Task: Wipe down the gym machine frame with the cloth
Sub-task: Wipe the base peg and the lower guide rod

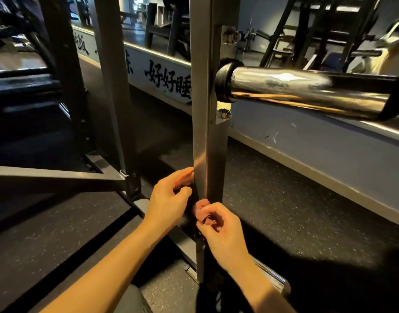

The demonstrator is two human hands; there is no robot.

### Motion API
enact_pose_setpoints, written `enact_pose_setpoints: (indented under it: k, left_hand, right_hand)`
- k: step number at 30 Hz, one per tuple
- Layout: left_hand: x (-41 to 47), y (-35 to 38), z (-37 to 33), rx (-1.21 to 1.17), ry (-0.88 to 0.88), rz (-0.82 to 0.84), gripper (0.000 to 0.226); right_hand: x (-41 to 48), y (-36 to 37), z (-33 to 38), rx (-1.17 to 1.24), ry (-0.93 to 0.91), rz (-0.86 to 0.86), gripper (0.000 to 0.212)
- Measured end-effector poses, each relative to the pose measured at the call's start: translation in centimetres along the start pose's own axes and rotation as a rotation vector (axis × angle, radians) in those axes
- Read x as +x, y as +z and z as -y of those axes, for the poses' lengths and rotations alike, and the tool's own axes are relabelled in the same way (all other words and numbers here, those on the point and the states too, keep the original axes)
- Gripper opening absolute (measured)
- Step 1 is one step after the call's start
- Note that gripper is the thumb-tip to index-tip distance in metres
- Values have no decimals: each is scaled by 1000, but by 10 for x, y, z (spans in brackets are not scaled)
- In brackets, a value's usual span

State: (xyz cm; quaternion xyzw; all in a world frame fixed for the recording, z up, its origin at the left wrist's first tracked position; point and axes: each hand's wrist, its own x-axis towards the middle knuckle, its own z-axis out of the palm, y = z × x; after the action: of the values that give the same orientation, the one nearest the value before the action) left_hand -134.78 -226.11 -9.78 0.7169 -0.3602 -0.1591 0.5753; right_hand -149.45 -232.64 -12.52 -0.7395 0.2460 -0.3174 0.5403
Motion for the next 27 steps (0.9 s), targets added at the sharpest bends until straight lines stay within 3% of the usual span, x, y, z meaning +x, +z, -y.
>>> enact_pose_setpoints:
  k: [2, 5, 7, 9, 12, 14, 17, 22, 27]
  left_hand:
    - [1, -5, -4, -49, -36, 26, 46]
    - [1, -12, -17, -128, 7, -5, 32]
    - [-2, -19, -30, -214, 61, -98, 27]
    - [-5, -25, -44, -273, 129, -203, 26]
    - [-9, -30, -60, -232, 232, -285, 35]
    - [-8, -25, -66, -235, 241, -239, 38]
    - [-10, -7, -68, -272, 230, -217, 44]
    - [-11, 13, -77, -277, 292, -336, 49]
    - [16, 1, -79, -80, 433, -396, 38]
  right_hand:
    - [-1, -8, 10, -92, 0, -62, 39]
    - [18, -16, 59, -197, -283, -221, 29]
    - [38, -19, 92, -211, -446, -262, 26]
    - [55, -17, 111, -234, -494, -315, 22]
    - [65, -10, 110, -307, -465, -370, 18]
    - [64, -6, 104, -320, -437, -394, 16]
    - [58, -11, 106, -163, -341, -324, 20]
    - [57, -29, 120, -27, -235, -172, 31]
    - [65, -42, 119, 58, -199, -215, 33]
